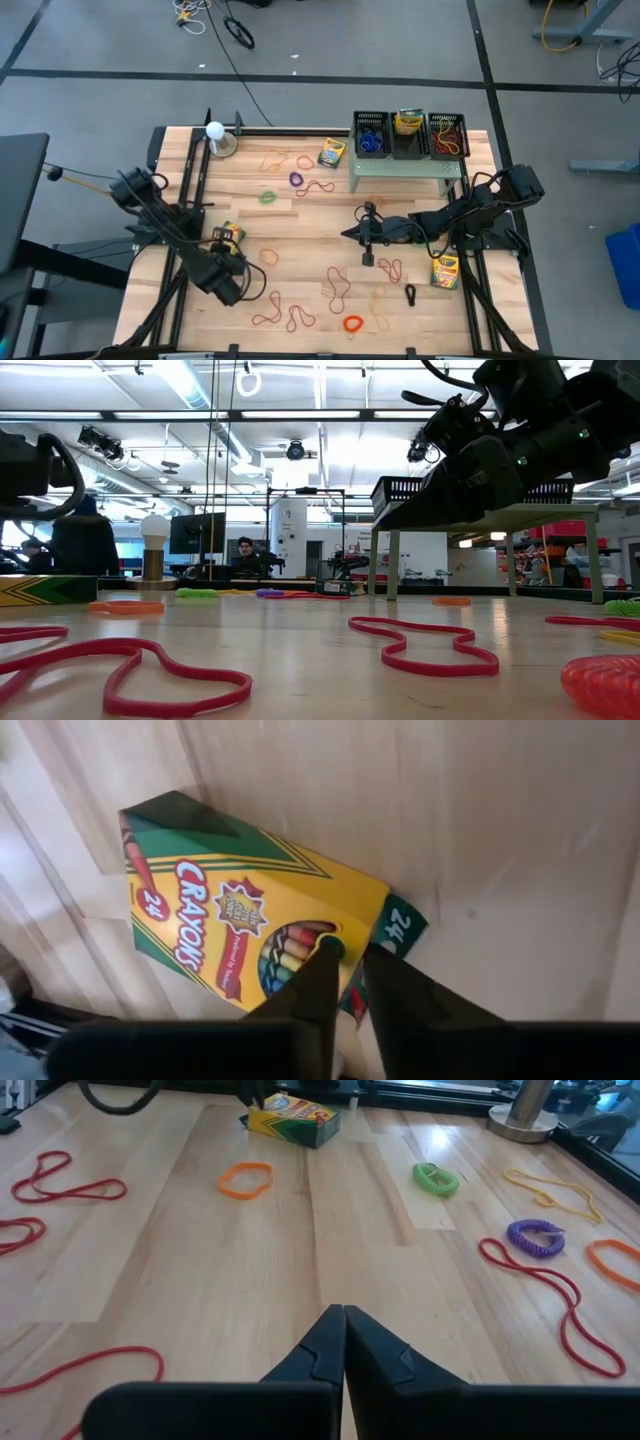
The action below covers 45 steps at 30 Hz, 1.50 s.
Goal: Pick & Place Office Desk Supplies
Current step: Put the middle yellow crayon box into the middle black basket on the shelf
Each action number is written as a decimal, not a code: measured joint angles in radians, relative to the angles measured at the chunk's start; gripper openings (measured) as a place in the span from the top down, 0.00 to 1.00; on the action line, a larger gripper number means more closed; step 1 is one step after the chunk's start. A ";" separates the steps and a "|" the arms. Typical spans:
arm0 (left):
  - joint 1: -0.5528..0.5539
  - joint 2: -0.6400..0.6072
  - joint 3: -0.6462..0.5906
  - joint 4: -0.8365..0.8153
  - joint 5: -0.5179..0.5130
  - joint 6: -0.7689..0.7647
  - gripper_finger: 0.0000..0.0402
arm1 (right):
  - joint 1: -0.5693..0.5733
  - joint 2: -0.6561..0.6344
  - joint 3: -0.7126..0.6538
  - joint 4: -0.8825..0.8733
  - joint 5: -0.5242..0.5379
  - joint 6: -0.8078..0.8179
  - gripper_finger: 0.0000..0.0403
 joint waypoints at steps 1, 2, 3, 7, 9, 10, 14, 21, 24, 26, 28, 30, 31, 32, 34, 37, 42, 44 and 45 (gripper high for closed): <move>0.000 0.006 0.001 -0.001 0.000 0.011 0.88 | 0.000 0.000 0.000 0.000 0.000 0.000 0.98; 0.000 0.010 0.001 -0.001 0.000 0.021 0.90 | 0.000 0.000 0.000 0.000 0.000 0.000 0.98; 0.000 0.011 0.001 0.000 0.002 0.035 0.91 | 0.000 0.000 0.000 0.000 0.000 0.000 0.98; 0.024 -0.003 0.009 -0.001 0.025 0.053 0.98 | 0.000 0.000 0.000 0.000 0.000 0.000 0.98; 0.050 -0.024 0.027 0.004 0.033 0.030 0.99 | 0.000 0.000 0.000 0.000 0.000 0.000 0.98; 0.065 -0.038 0.036 0.012 0.031 0.013 0.99 | 0.000 0.000 0.000 0.000 0.000 0.000 0.98; 0.140 -0.103 0.062 0.080 0.023 -0.023 0.99 | 0.000 0.000 0.000 0.000 0.000 0.000 0.98; 0.333 -0.206 0.066 0.310 0.022 -0.103 0.99 | 0.000 0.000 0.000 0.000 0.000 0.000 0.98; 0.429 -0.235 0.066 0.425 0.020 -0.158 0.99 | 0.002 0.000 0.000 0.000 0.000 0.000 0.98; 0.490 -0.242 0.066 0.525 0.023 -0.192 0.99 | 0.002 0.000 0.000 0.000 0.000 0.000 0.98; 0.550 -0.242 0.066 0.640 0.040 -0.201 0.99 | 0.002 0.000 0.000 0.000 0.000 0.000 0.98; 0.609 -0.232 0.065 0.769 0.066 -0.226 0.99 | 0.002 0.000 0.000 0.000 -0.001 0.000 0.98; 0.638 -0.223 0.065 0.844 0.088 -0.237 0.99 | 0.002 0.000 0.000 0.000 -0.004 0.000 0.98; 0.662 -0.213 0.065 0.909 0.109 -0.247 0.99 | 0.002 0.000 0.000 0.000 -0.005 0.000 0.98; 0.699 -0.187 0.064 1.052 0.136 -0.253 0.99 | 0.008 0.000 0.000 -0.002 -0.005 0.000 0.98; 0.735 -0.142 0.064 1.227 0.175 -0.273 1.00 | 0.013 0.000 0.000 -0.007 -0.008 0.000 0.98; 0.760 -0.070 0.064 1.409 0.213 -0.314 1.00 | 0.013 -0.001 0.000 -0.026 0.024 0.065 0.98; 0.762 -0.055 0.064 1.444 0.210 -0.315 1.00 | 0.018 -0.008 0.000 -0.070 0.032 0.085 0.97; 0.762 -0.046 0.064 1.471 0.202 -0.305 1.00 | 0.023 -0.018 0.000 -0.107 0.035 0.103 0.95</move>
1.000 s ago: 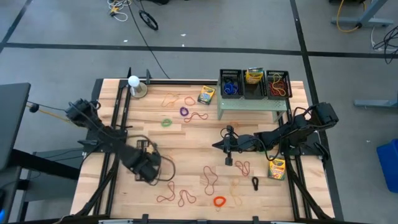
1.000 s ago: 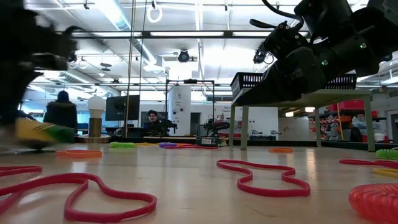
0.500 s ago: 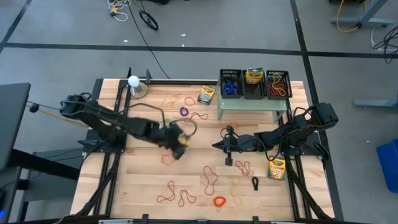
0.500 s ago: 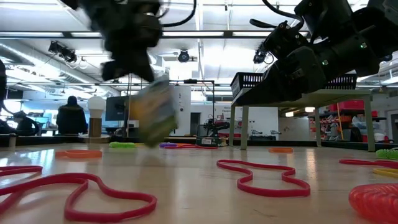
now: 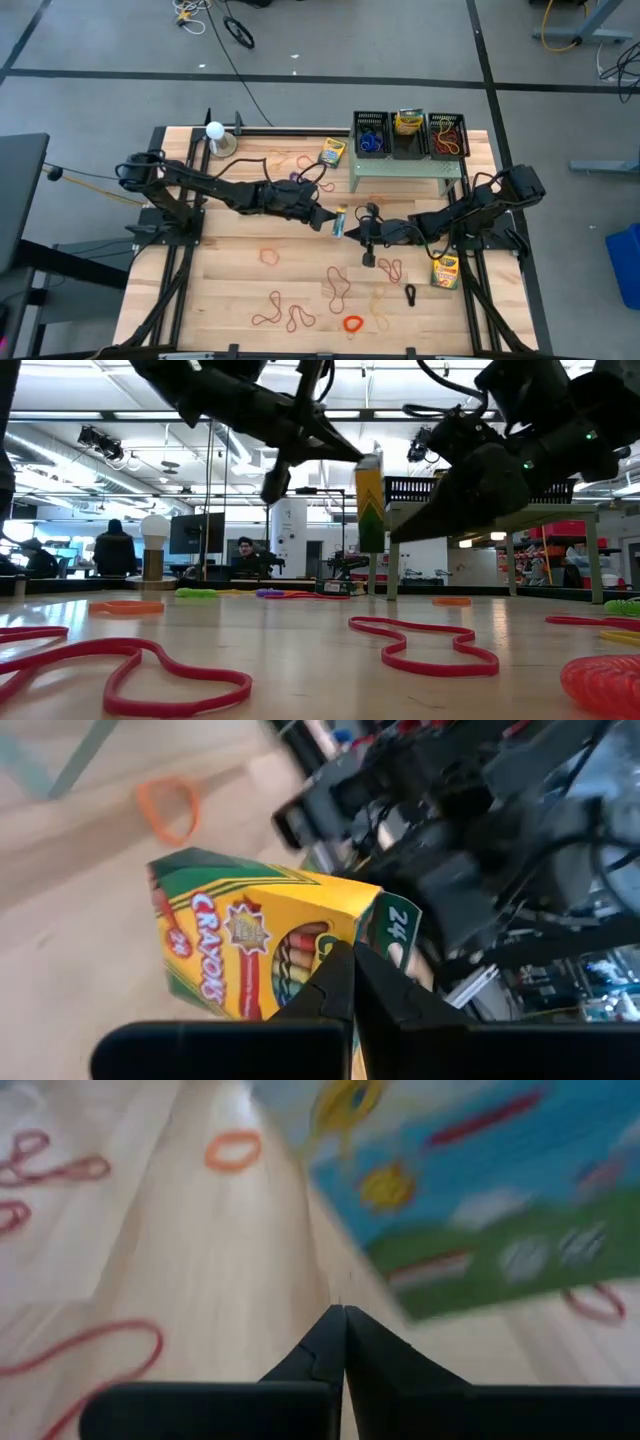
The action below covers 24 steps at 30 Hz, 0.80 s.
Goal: Pick & Place Office Desk Supplies
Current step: Put the middle yellow crayon box into the middle black basket on the shelf
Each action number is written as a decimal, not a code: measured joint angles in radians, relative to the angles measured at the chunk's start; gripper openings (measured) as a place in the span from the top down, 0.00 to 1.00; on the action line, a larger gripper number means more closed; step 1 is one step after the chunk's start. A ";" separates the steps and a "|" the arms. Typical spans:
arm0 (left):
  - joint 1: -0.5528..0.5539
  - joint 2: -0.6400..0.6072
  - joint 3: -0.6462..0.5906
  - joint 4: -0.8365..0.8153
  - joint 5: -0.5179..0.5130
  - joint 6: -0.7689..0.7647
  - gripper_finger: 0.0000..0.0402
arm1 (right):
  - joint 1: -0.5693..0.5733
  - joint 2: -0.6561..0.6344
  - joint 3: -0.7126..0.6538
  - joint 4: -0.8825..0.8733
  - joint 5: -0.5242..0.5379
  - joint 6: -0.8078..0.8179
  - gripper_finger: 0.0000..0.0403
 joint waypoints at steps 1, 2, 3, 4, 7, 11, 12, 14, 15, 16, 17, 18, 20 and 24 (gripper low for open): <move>0.000 0.004 0.000 0.005 -0.010 0.005 1.00 | 0.008 -0.012 0.000 -0.038 0.001 0.022 0.93; 0.000 0.006 0.000 0.001 -0.021 0.011 1.00 | 0.019 -0.024 0.000 -0.079 0.012 0.045 0.91; -0.001 0.011 0.000 0.009 -0.029 0.017 1.00 | 0.032 -0.038 0.000 -0.127 0.027 0.069 0.88; -0.001 0.017 0.000 0.020 -0.036 0.018 1.00 | 0.047 -0.054 0.000 -0.175 0.052 0.092 0.85; 0.000 0.035 0.000 0.058 -0.046 0.013 1.00 | 0.101 -0.099 0.000 -0.266 0.136 0.176 0.74; -0.002 0.079 0.000 0.124 -0.042 -0.020 1.00 | 0.196 -0.111 0.000 -0.294 0.324 0.288 0.59; -0.003 0.095 0.001 0.156 -0.041 -0.026 1.00 | 0.221 -0.103 0.000 -0.279 0.387 0.307 0.55; -0.003 0.125 0.000 0.215 -0.040 -0.039 1.00 | 0.266 -0.069 0.000 -0.230 0.516 0.346 0.48; -0.003 0.143 0.000 0.267 -0.039 -0.045 1.00 | 0.285 -0.054 0.000 -0.210 0.586 0.364 0.45; -0.003 0.159 0.000 0.318 -0.039 -0.051 1.00 | 0.300 -0.036 0.004 -0.180 0.649 0.382 0.42; -0.001 0.170 0.001 0.357 -0.039 -0.058 1.00 | 0.310 -0.018 0.015 -0.159 0.697 0.397 0.40; 0.000 0.183 0.001 0.390 -0.040 -0.063 1.00 | 0.320 -0.001 0.025 -0.143 0.735 0.406 0.37; 0.003 0.214 0.002 0.457 -0.042 -0.068 1.00 | 0.329 0.038 0.057 -0.128 0.795 0.414 0.33; 0.008 0.242 0.001 0.504 -0.003 -0.046 1.00 | 0.330 0.084 0.104 -0.130 0.825 0.390 0.28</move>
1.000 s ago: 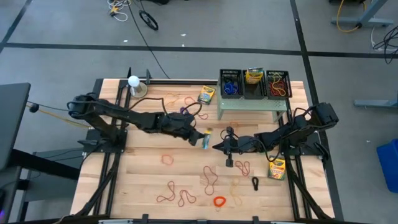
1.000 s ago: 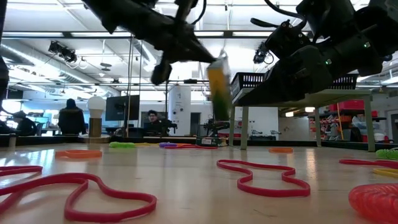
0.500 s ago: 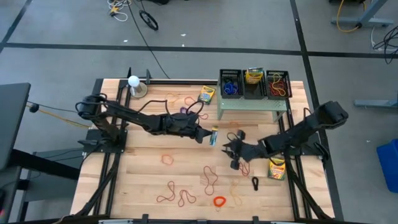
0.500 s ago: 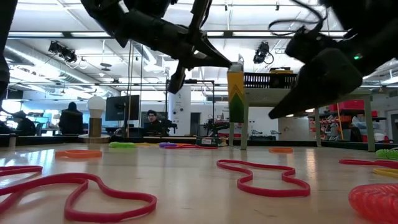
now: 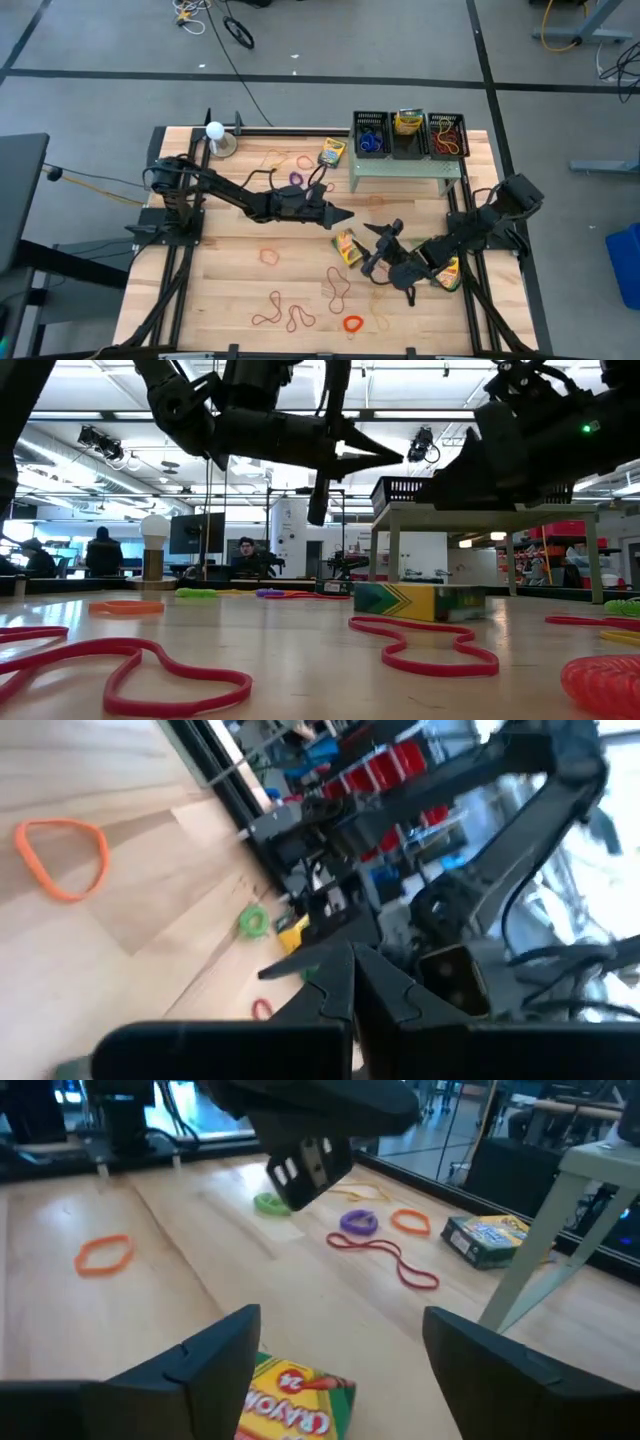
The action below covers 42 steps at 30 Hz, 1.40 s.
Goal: Pick & Place Office Desk Supplies
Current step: Put the middle yellow crayon box into the middle black basket on the shelf
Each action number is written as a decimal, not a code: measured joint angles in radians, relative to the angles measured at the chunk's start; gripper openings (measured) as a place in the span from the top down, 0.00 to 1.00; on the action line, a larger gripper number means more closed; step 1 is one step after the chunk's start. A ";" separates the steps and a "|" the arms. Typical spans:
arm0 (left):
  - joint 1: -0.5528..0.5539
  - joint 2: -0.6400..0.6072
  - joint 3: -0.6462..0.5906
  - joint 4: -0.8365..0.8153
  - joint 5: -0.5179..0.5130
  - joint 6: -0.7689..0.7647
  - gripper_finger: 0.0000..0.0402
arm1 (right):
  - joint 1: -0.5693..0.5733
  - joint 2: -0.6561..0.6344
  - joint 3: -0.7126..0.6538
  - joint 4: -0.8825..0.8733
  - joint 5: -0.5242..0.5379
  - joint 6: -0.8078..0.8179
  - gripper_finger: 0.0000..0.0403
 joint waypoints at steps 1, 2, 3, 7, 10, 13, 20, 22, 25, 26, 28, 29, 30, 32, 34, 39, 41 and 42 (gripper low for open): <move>0.000 0.000 0.000 -0.001 0.014 0.032 1.00 | 0.000 0.001 0.000 -0.004 -0.006 -0.008 0.27; 0.000 0.000 0.000 -0.001 0.028 0.077 1.00 | 0.000 -0.001 0.000 -0.007 -0.015 -0.011 0.27; 0.004 -0.005 0.000 -0.007 0.051 0.137 0.99 | 0.000 -0.006 0.000 -0.015 -0.033 -0.011 0.27; 0.026 -0.053 0.000 -0.131 0.183 0.346 0.99 | 0.000 -0.048 0.000 -0.038 -0.127 0.038 0.27; 0.041 -0.073 0.001 -0.332 0.231 0.445 0.97 | -0.001 -0.094 0.000 -0.099 -0.277 0.209 0.28; 0.047 -0.074 0.000 -0.494 0.235 0.544 0.91 | -0.007 -0.112 0.012 -0.222 -0.415 0.452 0.32; 0.035 -0.075 0.000 -0.571 0.174 0.707 0.76 | 0.010 -0.112 0.123 -0.596 -0.607 0.915 0.45; 0.030 -0.075 0.000 -0.559 0.168 0.751 0.75 | 0.015 -0.101 0.156 -0.660 -0.636 1.013 0.49; 0.023 -0.075 0.000 -0.535 0.172 0.815 0.76 | 0.020 -0.066 0.172 -0.686 -0.663 1.106 0.53; 0.023 -0.075 0.000 -0.528 0.172 0.836 0.77 | 0.019 -0.052 0.173 -0.686 -0.669 1.128 0.55; 0.023 -0.075 -0.001 -0.505 0.177 0.857 0.80 | 0.011 -0.023 0.181 -0.685 -0.684 1.165 0.56; 0.023 -0.075 -0.009 -0.471 0.189 0.859 0.82 | 0.004 -0.006 0.185 -0.682 -0.693 1.180 0.57; 0.023 -0.076 -0.027 -0.428 0.205 0.859 0.84 | 0.000 0.009 0.189 -0.683 -0.698 1.191 0.57; 0.030 -0.077 -0.076 -0.338 0.232 0.844 0.87 | -0.010 0.035 0.202 -0.687 -0.697 1.199 0.57; 0.042 -0.077 -0.138 -0.243 0.255 0.814 0.91 | -0.023 0.056 0.218 -0.687 -0.695 1.199 0.57; 0.073 -0.077 -0.276 -0.034 0.253 0.761 0.96 | -0.050 0.081 0.246 -0.714 -0.704 1.179 0.58; 0.078 -0.077 -0.312 0.008 0.254 0.761 0.96 | -0.061 0.082 0.247 -0.726 -0.706 1.177 0.62; 0.077 -0.077 -0.327 0.032 0.253 0.761 0.97 | -0.065 0.082 0.247 -0.736 -0.701 1.174 0.65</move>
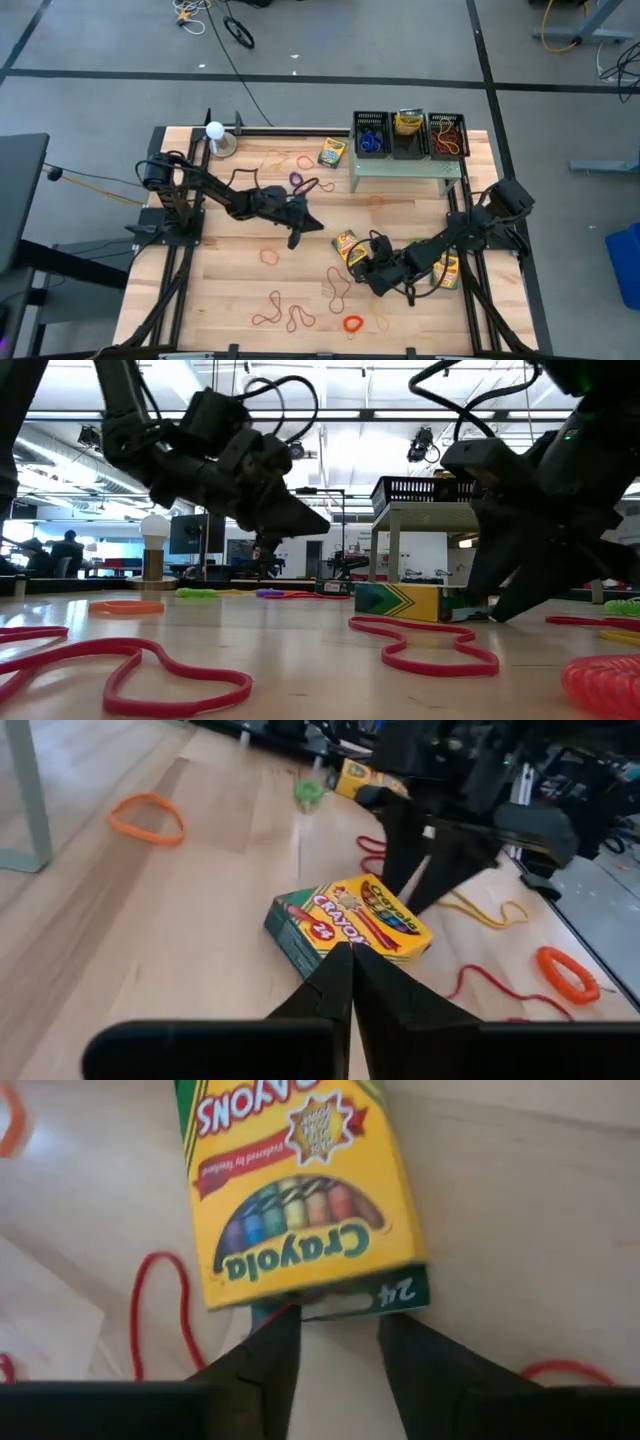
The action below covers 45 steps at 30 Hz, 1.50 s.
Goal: Pick & Place Office Desk Supplies
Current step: Put the middle yellow crayon box into the middle black basket on the shelf
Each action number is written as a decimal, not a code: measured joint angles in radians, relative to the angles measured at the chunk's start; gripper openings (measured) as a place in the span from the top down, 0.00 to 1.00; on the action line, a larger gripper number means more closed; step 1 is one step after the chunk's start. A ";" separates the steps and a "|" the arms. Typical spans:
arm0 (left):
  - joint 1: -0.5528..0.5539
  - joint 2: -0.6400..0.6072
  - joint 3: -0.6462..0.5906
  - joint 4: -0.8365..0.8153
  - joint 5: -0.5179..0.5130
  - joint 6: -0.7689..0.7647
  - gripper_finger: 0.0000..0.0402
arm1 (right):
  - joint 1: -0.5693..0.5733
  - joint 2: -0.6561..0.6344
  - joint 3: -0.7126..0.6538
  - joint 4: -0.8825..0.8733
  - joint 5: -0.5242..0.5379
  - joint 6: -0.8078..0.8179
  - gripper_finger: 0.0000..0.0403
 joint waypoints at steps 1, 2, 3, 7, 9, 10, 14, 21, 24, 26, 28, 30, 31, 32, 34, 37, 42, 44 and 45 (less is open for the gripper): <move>-0.001 0.000 -0.014 0.023 -0.008 -0.001 0.97 | -0.003 0.001 0.000 -0.006 0.007 -0.006 0.68; -0.002 0.000 -0.027 0.047 -0.023 -0.001 0.97 | -0.008 0.001 -0.001 -0.012 0.013 -0.018 0.72; -0.002 0.000 -0.042 0.082 -0.041 0.000 0.97 | -0.014 0.002 -0.001 -0.016 0.018 -0.028 0.76; -0.004 0.000 -0.116 0.334 -0.155 0.002 0.98 | -0.039 0.004 -0.005 -0.040 0.071 -0.104 0.93; -0.004 0.000 -0.159 0.461 -0.198 0.003 0.99 | -0.053 0.005 -0.005 -0.047 0.078 -0.153 0.98; -0.004 0.000 -0.176 0.514 -0.211 0.005 0.99 | -0.060 0.005 -0.005 -0.055 0.078 -0.185 0.98; 0.006 0.000 -0.208 0.540 -0.214 0.010 0.97 | -0.092 0.004 -0.005 -0.068 0.074 -0.363 0.97; 0.011 0.001 -0.189 0.413 -0.203 -0.027 0.95 | -0.164 -0.016 -0.004 -0.070 -0.008 -0.449 0.97; 0.011 0.002 -0.172 0.323 -0.166 -0.032 0.94 | -0.178 -0.053 -0.004 -0.096 -0.037 -0.364 0.89; 0.011 0.002 -0.160 0.278 -0.163 -0.044 0.94 | -0.178 -0.084 -0.004 -0.119 -0.046 -0.311 0.83; 0.011 0.002 -0.149 0.245 -0.163 -0.049 0.94 | -0.177 -0.106 -0.005 -0.143 -0.055 -0.267 0.77; 0.011 0.002 -0.141 0.239 -0.163 -0.049 0.94 | -0.176 -0.111 -0.004 -0.142 -0.061 -0.233 0.72; 0.011 0.002 -0.139 0.241 -0.163 -0.046 0.94 | -0.175 -0.111 -0.005 -0.137 -0.062 -0.218 0.71; 0.011 0.002 -0.137 0.242 -0.167 -0.037 0.94 | -0.175 -0.108 -0.005 -0.121 -0.063 -0.206 0.69; 0.011 0.002 -0.132 0.239 -0.177 -0.009 0.94 | -0.175 -0.097 -0.004 -0.095 -0.064 -0.203 0.68; 0.012 0.002 -0.126 0.241 -0.192 0.029 0.94 | -0.177 -0.082 -0.005 -0.095 -0.069 -0.201 0.69; 0.013 0.002 -0.124 0.240 -0.189 0.044 0.94 | -0.190 -0.075 -0.005 -0.091 -0.075 -0.201 0.74; 0.013 0.002 -0.124 0.240 -0.189 0.061 0.94 | -0.198 -0.069 -0.005 -0.064 -0.084 -0.211 0.76; 0.013 0.002 -0.124 0.240 -0.189 0.074 0.94 | -0.201 -0.061 -0.004 -0.046 -0.090 -0.220 0.76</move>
